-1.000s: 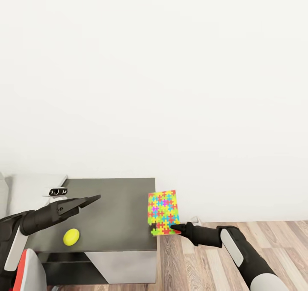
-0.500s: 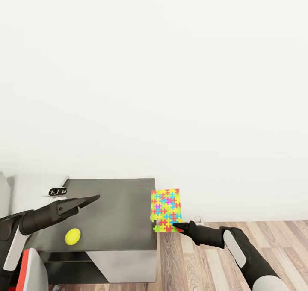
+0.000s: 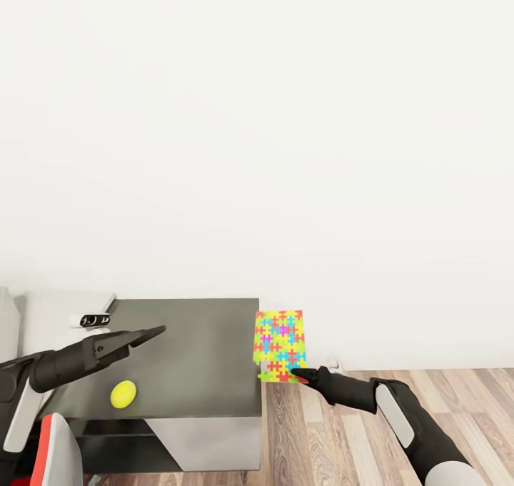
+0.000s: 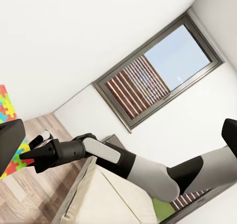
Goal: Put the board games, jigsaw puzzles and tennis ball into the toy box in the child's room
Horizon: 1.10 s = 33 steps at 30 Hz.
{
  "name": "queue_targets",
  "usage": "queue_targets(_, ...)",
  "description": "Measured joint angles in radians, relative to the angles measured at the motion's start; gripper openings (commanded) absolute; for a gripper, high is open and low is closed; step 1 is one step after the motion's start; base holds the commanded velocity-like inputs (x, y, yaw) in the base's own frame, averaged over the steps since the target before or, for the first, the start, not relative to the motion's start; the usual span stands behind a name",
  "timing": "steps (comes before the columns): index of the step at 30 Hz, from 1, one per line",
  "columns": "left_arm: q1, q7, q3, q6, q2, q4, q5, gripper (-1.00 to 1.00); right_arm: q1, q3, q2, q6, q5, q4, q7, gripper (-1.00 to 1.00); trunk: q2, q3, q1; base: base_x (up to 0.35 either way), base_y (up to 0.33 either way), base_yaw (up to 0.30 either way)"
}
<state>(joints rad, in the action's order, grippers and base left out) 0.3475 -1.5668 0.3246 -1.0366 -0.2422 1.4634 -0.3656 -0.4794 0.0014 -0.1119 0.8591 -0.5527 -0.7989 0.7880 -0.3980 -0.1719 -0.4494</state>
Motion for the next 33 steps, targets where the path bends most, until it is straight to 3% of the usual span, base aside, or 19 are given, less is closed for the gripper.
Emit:
queue_targets(12,0.0,0.0,-0.002,0.0,-0.012,0.0,0.0,1.0,0.001,0.0,-0.002,-0.019,0.002,0.0,0.019,-1.0,0.0,0.002,0.0,0.0,0.0,0.012)
queue_targets(33,0.0,0.0,-0.003,0.0,-0.012,0.0,0.0,1.0,0.002,0.0,-0.003,-0.044,0.002,0.0,0.02,-1.0,0.0,0.035,0.0,0.0,0.0,0.065)
